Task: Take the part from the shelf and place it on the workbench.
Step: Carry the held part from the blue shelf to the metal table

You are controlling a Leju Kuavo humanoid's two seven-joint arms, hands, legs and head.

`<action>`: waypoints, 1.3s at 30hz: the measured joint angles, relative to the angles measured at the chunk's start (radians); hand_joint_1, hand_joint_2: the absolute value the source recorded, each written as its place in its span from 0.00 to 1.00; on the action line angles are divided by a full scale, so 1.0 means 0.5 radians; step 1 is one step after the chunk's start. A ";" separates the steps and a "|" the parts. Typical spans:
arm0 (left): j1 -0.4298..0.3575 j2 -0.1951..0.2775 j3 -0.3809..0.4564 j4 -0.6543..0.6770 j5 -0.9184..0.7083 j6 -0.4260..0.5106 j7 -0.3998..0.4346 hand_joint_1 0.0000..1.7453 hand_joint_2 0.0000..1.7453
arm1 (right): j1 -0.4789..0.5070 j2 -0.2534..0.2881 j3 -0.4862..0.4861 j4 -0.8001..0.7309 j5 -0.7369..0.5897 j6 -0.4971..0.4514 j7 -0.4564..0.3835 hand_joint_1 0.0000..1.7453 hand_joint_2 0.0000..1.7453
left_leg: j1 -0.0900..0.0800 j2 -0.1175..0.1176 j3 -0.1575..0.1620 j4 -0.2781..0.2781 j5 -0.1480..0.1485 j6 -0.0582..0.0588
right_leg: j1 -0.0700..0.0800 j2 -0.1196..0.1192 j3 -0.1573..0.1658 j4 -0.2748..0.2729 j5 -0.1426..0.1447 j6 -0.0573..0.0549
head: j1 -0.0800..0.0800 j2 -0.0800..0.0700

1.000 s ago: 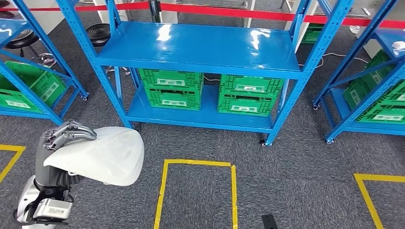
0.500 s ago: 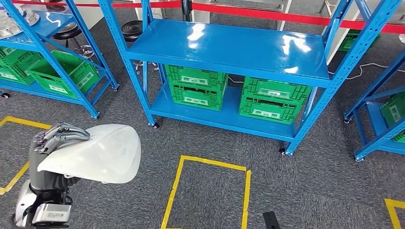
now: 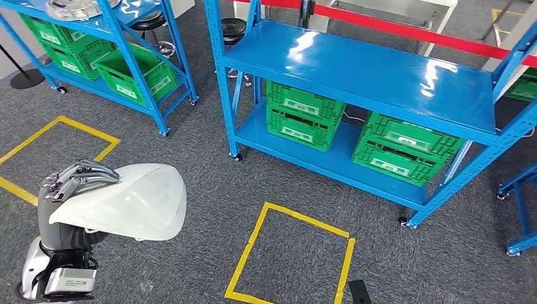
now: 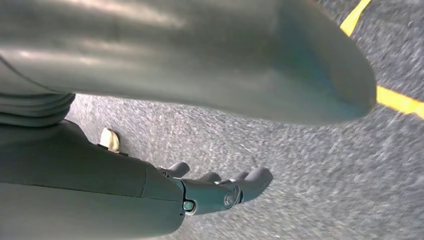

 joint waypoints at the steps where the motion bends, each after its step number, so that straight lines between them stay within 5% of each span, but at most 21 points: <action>1: -0.008 -0.006 -0.001 0.002 -0.011 -0.003 0.005 1.00 1.00 | 0.005 -0.005 0.000 0.000 -0.003 0.001 0.000 0.00 0.00 | -0.001 -0.024 -0.007 0.000 0.004 0.008 | 0.000 0.057 -0.062 0.130 -0.069 0.002 | 0.002 0.000; 3: -0.017 -0.018 -0.002 0.007 -0.024 -0.010 0.014 1.00 1.00 | 0.018 -0.013 0.000 0.000 -0.011 0.004 -0.008 0.00 0.00 | -0.004 -0.082 -0.021 0.005 0.010 0.016 | 0.003 0.099 -0.185 0.375 -0.163 0.000 | 0.006 0.000; 4: -0.020 -0.023 -0.003 0.011 -0.027 -0.015 0.017 1.00 1.00 | 0.023 -0.018 -0.001 0.000 -0.015 0.006 -0.012 0.00 0.00 | -0.005 -0.111 -0.026 0.010 0.012 0.017 | 0.005 0.102 -0.207 0.412 -0.155 -0.002 | 0.006 0.000; 6: -0.029 -0.029 -0.003 0.018 -0.007 -0.041 0.022 1.00 1.00 | 0.026 -0.027 -0.001 0.000 -0.023 0.005 -0.021 0.00 0.00 | -0.005 -0.168 -0.033 0.024 0.013 0.012 | 0.003 0.119 -0.138 0.259 -0.039 -0.011 | 0.006 0.000; 8: -0.045 -0.041 -0.003 0.022 0.025 -0.076 0.020 1.00 1.00 | 0.027 -0.036 -0.005 0.000 -0.029 0.002 -0.033 0.00 0.00 | -0.004 -0.220 -0.043 0.041 0.013 -0.003 | -0.003 0.197 -0.017 -0.003 0.069 -0.019 | 0.006 0.000; 10: -0.056 -0.055 -0.003 0.027 0.035 -0.092 0.017 1.00 1.00 | 0.026 -0.040 -0.011 0.000 -0.036 -0.003 -0.044 0.00 0.00 | -0.005 -0.262 -0.057 0.046 0.019 -0.031 | -0.003 0.239 0.031 -0.116 0.097 -0.028 | 0.005 0.000; 12: -0.046 -0.065 -0.003 0.027 0.033 -0.091 0.014 1.00 1.00 | 0.026 -0.041 -0.016 0.000 -0.046 -0.004 -0.056 0.00 0.00 | -0.003 -0.295 -0.069 0.036 0.033 -0.061 | 0.001 0.198 0.031 -0.124 0.109 -0.050 | 0.005 0.000; 14: -0.017 -0.070 -0.003 0.012 0.035 -0.081 0.002 1.00 1.00 | 0.027 -0.043 -0.024 0.000 -0.060 -0.003 -0.079 0.00 0.00 | -0.005 -0.227 -0.095 0.074 0.007 -0.083 | -0.001 0.155 0.036 -0.140 0.122 -0.079 | -0.003 0.000; 16: 0.012 -0.075 -0.003 -0.005 0.056 -0.072 -0.020 1.00 1.00 | 0.035 -0.047 -0.039 0.000 -0.085 -0.007 -0.108 0.00 0.00 | -0.007 -0.103 -0.181 0.258 -0.104 -0.101 | -0.001 0.105 0.038 -0.150 0.126 -0.099 | -0.015 0.000; 19: 0.051 -0.081 0.003 -0.009 0.106 -0.070 -0.048 1.00 1.00 | 0.047 -0.052 -0.060 0.000 -0.098 -0.024 -0.124 0.00 0.00 | 0.003 -0.050 -0.321 0.572 -0.234 -0.120 | 0.004 0.017 0.036 -0.149 0.121 -0.107 | -0.019 0.000; 21: 0.064 -0.080 0.016 -0.010 0.122 -0.071 -0.059 1.00 1.00 | 0.045 -0.054 -0.063 0.000 -0.089 -0.033 -0.124 0.00 0.00 | 0.005 -0.031 -0.253 0.469 -0.159 -0.118 | 0.005 -0.042 0.040 -0.149 0.116 -0.104 | -0.020 0.000; 23: 0.069 -0.078 0.032 -0.018 0.133 -0.073 -0.071 1.00 1.00 | 0.039 -0.055 -0.064 0.000 -0.086 -0.038 -0.132 0.00 0.00 | -0.008 0.056 -0.092 0.191 -0.055 -0.098 | 0.011 -0.091 0.052 -0.148 0.106 -0.092 | -0.020 0.000; 25: 0.078 -0.077 0.045 -0.030 0.141 -0.075 -0.079 1.00 1.00 | 0.037 -0.056 -0.067 0.000 -0.089 -0.040 -0.145 0.00 0.00 | -0.026 0.115 -0.006 0.038 -0.022 -0.068 | 0.020 -0.133 0.064 -0.148 0.096 -0.072 | -0.018 0.000; 27: 0.098 -0.077 0.059 -0.036 0.141 -0.063 -0.087 1.00 1.00 | 0.035 -0.058 -0.071 0.000 -0.098 -0.038 -0.150 0.00 0.00 | -0.031 0.075 -0.006 0.021 -0.019 -0.043 | 0.023 -0.177 0.076 -0.155 0.090 -0.052 | -0.016 0.000; 28: 0.111 -0.077 0.070 -0.039 0.143 -0.052 -0.094 1.00 1.00 | 0.033 -0.059 -0.075 0.000 -0.113 -0.033 -0.151 0.00 0.00 | -0.027 0.050 -0.005 0.013 -0.014 -0.032 | 0.021 -0.164 0.082 -0.152 0.082 -0.040 | -0.015 0.000; 30: 0.125 -0.082 0.089 -0.044 0.162 -0.032 -0.110 1.00 1.00 | 0.031 -0.061 -0.101 0.000 -0.179 -0.023 -0.164 0.00 0.00 | -0.014 0.002 0.000 -0.004 0.000 -0.006 | 0.013 -0.050 0.050 -0.062 0.018 -0.021 | -0.011 0.000; 32: 0.129 -0.092 0.098 -0.047 0.184 -0.028 -0.122 1.00 1.00 | 0.037 -0.062 -0.149 0.000 -0.249 -0.016 -0.180 0.00 0.00 | -0.009 -0.049 -0.003 -0.007 0.006 0.010 | 0.006 0.071 -0.065 0.177 -0.104 -0.014 | -0.004 0.000; 34: 0.134 -0.101 0.101 -0.047 0.176 -0.025 -0.125 1.00 1.00 | 0.045 -0.064 -0.185 0.000 -0.271 -0.008 -0.173 0.00 0.00 | -0.008 -0.109 -0.009 -0.002 0.007 0.014 | 0.005 0.096 -0.178 0.384 -0.165 -0.010 | -0.001 0.000; 36: 0.135 -0.105 0.103 -0.047 0.140 -0.018 -0.113 1.00 1.00 | 0.045 -0.068 -0.202 0.000 -0.265 -0.001 -0.154 0.00 0.00 | -0.004 -0.173 -0.012 0.012 0.005 0.010 | -0.001 0.108 -0.164 0.319 -0.076 -0.007 | -0.001 0.000; 39: 0.133 -0.113 0.103 -0.048 0.093 -0.016 -0.080 1.00 1.00 | 0.040 -0.077 -0.219 0.000 -0.253 0.004 -0.147 0.00 0.00 | 0.002 -0.257 -0.026 0.046 -0.008 -0.022 | -0.017 0.211 -0.010 -0.037 0.092 -0.002 | 0.001 0.000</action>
